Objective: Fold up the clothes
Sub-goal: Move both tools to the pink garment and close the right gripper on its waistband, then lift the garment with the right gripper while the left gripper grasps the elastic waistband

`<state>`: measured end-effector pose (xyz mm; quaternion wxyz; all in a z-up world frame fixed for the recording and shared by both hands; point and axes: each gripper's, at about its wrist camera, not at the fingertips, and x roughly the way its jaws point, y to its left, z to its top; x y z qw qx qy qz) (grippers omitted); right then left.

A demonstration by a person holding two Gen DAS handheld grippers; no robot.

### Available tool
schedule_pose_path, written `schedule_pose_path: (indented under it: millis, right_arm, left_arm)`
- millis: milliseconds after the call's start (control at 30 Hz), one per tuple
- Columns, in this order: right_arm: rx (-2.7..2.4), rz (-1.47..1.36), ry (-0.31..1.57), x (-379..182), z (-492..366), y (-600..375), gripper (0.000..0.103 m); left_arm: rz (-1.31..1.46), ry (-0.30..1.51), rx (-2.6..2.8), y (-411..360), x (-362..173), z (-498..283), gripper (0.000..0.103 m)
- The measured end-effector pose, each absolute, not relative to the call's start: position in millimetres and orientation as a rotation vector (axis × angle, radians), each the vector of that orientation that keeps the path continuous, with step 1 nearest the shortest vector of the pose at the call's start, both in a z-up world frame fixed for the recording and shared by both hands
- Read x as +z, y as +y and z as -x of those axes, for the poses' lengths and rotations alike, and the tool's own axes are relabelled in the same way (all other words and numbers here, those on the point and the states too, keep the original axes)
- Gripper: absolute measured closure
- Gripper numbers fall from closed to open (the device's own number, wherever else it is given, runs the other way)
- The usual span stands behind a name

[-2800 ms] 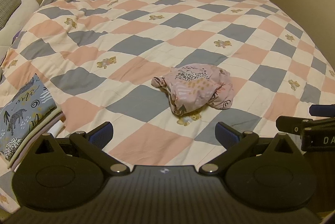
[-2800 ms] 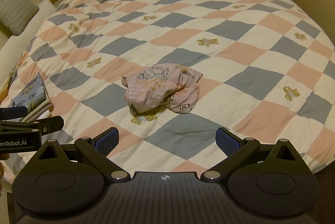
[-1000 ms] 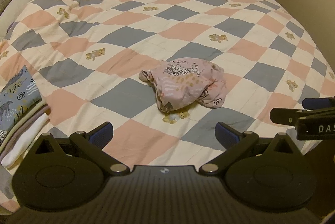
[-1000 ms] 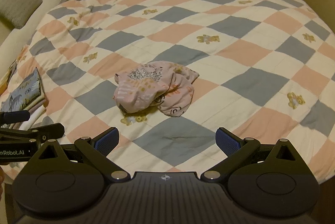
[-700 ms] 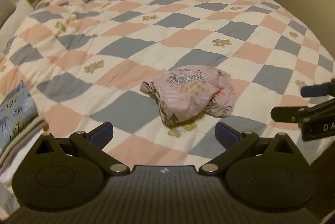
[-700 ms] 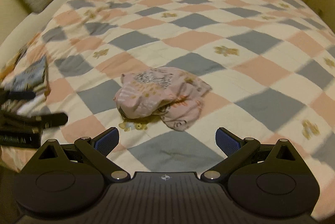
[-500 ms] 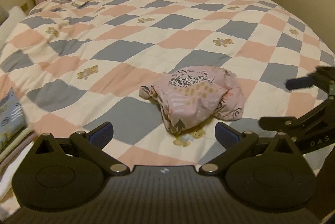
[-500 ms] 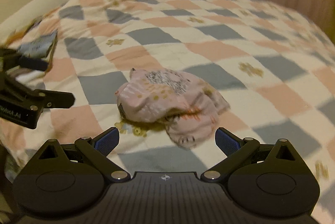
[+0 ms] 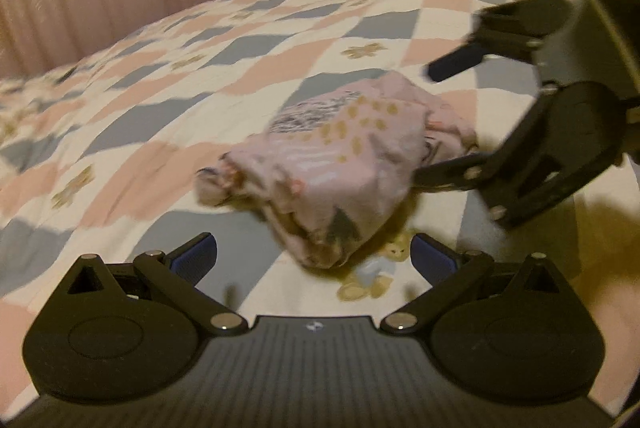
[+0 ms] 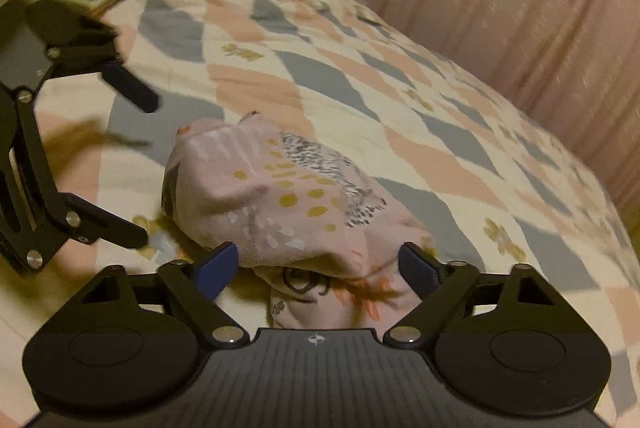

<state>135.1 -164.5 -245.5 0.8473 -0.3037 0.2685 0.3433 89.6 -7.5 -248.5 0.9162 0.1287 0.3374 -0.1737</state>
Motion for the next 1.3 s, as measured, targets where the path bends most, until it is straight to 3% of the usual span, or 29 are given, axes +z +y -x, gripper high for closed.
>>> schedule_pose_path:
  millis: [67,133,200,233,267,300,400,567,733,867,967,1033,1167,1233,1300]
  right_arm:
    - [0.742,0.665,0.541,-255,-138,-163,0.047]
    - [0.747,0.675,0.514,-260,-139,-162,0.052]
    - [0.757,0.677,0.486,-264,-139,-162,0.076]
    - [0.757,0.677,0.477,-266,-139,-162,0.081]
    - [0.755,0.668,0.467,-266,-137,-162,0.089]
    - [0.753,0.659,0.457,-266,-136,-163,0.092]
    - [0.735,0.624,0.395,-256,-124,-171,0.095]
    - [0.665,0.579,0.288,-228,-86,-188,0.095]
    - [0.634,0.574,0.300,-219,-13,-210,0.095]
    - [0.657,0.567,0.386,-235,35,-224,0.095]
    - [0.671,0.570,0.438,-247,59,-232,0.094]
    - [0.672,0.553,0.451,-249,70,-239,0.093]
    - [0.663,0.476,0.423,-235,80,-254,0.084]
    - [0.657,0.422,0.403,-225,77,-260,0.069]
    - [0.646,0.374,0.394,-217,68,-264,0.047]
  left_arm:
    - [-0.277,0.670,-0.373,-11,-258,-92,0.009]
    - [-0.290,0.645,-0.383,-14,-265,-95,0.016]
    - [-0.306,0.622,-0.390,-16,-272,-97,0.033]
    - [-0.315,0.610,-0.389,-17,-274,-97,0.039]
    - [-0.323,0.598,-0.389,-17,-275,-97,0.058]
    - [-0.329,0.586,-0.389,-17,-276,-97,0.078]
    - [-0.319,0.545,-0.389,-15,-272,-93,0.092]
    - [-0.334,0.439,-0.417,-25,-256,-60,0.092]
    - [-0.369,0.458,-0.474,-44,-242,-2,0.092]
    - [-0.387,0.530,-0.495,-50,-247,38,0.083]
    - [-0.365,0.573,-0.498,-49,-250,66,0.069]
    - [-0.339,0.588,-0.480,-44,-248,76,0.069]
    - [-0.310,0.600,-0.432,-35,-240,86,0.064]
    - [-0.299,0.590,-0.409,-32,-230,87,0.058]
    - [-0.289,0.578,-0.395,-28,-226,83,0.047]
